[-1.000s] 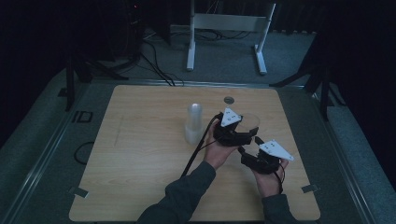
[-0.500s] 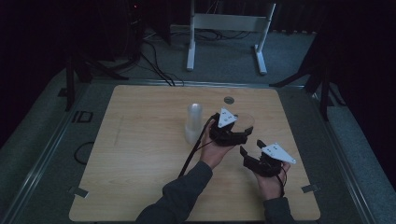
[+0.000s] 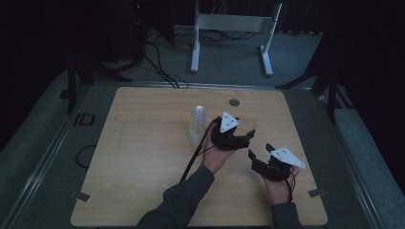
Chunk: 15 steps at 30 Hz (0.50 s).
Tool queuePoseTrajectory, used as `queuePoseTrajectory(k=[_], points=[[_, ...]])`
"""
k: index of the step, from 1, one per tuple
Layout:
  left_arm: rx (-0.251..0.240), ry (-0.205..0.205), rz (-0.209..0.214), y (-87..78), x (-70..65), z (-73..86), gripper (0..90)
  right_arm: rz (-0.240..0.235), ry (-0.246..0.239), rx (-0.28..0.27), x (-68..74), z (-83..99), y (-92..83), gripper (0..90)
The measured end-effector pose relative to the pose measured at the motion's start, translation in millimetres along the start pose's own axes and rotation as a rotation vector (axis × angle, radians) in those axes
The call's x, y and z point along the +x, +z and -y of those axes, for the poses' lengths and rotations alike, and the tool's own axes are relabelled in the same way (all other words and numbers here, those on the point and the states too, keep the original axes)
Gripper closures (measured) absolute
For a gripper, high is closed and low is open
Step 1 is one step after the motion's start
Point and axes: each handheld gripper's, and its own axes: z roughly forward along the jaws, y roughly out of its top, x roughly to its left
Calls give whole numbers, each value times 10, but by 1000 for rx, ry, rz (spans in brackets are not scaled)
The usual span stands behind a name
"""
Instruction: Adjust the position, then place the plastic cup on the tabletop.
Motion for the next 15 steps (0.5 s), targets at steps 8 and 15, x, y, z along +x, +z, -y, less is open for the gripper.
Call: queuePoseTrajectory(k=[8, 15], points=[[-4, -1, -11, -45, 34, 60, 290, 4, 3, -2, -6, 1, -8, 267], [-4, 9, -16, -91, 37, 127, 290, 10, 9, -7, -28, -2, 1, 268]])
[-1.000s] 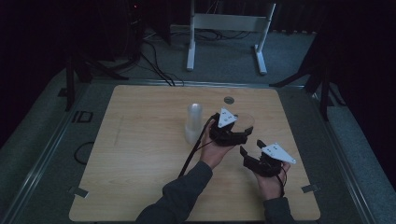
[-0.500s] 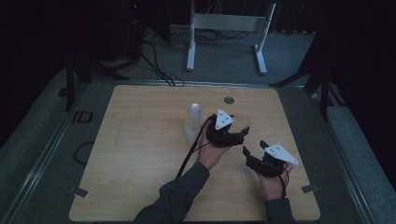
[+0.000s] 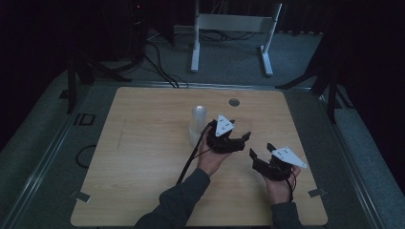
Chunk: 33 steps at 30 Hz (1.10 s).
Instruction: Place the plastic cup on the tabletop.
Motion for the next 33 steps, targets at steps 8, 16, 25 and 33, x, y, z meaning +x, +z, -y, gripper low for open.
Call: queuePoseTrajectory(k=[8, 16, 25, 33], points=[[-9, -7, -2, -30, 24, 71, 290, 2, 0, -4, -17, -1, -6, 268], [-15, -8, -6, -46, 34, 132, 290, 9, 2, -9, -29, -2, -10, 268], [-21, 13, -23, -47, 26, 250, 289, 14, 5, -12, -33, -1, -26, 268], [-21, 17, -40, -42, 67, 409, 287, 21, 19, -14, -66, 7, -35, 268]])
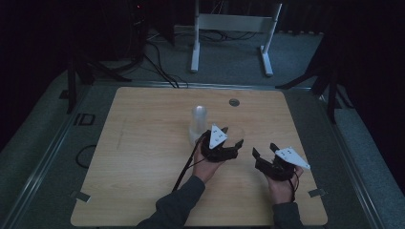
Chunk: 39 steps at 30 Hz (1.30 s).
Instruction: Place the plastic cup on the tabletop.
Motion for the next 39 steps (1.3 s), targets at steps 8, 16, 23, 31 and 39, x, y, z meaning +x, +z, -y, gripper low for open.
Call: queuePoseTrajectory(k=[8, 16, 23, 31, 39], points=[[25, -16, -8, 34, 41, 122, 283, 0, -2, 0, 3, 4, 4, 268], [55, -11, -14, 110, 51, 222, 283, 2, 1, -2, -6, 5, 2, 268], [77, 12, -29, 176, 49, 282, 281, 10, 15, -10, -31, 5, -9, 268], [87, 35, -41, 215, 40, 331, 277, 11, 14, -10, -33, 9, -11, 268], [96, 47, -56, 225, 26, 372, 275, 10, 14, -9, -33, 12, -9, 268]])
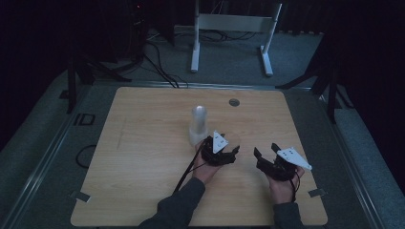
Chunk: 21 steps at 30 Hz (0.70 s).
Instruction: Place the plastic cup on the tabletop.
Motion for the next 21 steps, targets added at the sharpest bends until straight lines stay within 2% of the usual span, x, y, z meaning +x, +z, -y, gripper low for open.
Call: queuePoseTrajectory(k=[4, 6, 9, 10, 12, 14, 21], points=[[30, 3, 16, 3, -13, 28, 263, 1, 2, -1, -3, 2, -1, 268], [45, 11, 0, -5, -35, 43, 224, 5, 4, -2, -4, 0, -6, 268], [68, -2, 14, -19, -42, 56, 168, 7, 4, -1, -10, -1, -8, 267], [76, -11, 36, -25, -36, 65, 168, 8, 5, -1, -10, 0, -7, 267], [83, -7, 27, -37, -40, 77, 148, 8, 4, -1, -8, 0, -7, 267], [93, -19, 40, -52, -19, 94, 146, 7, 5, 1, -7, -1, -6, 267], [112, -48, 36, -164, 47, 178, 143, 11, 6, 4, -13, 0, -10, 266]])
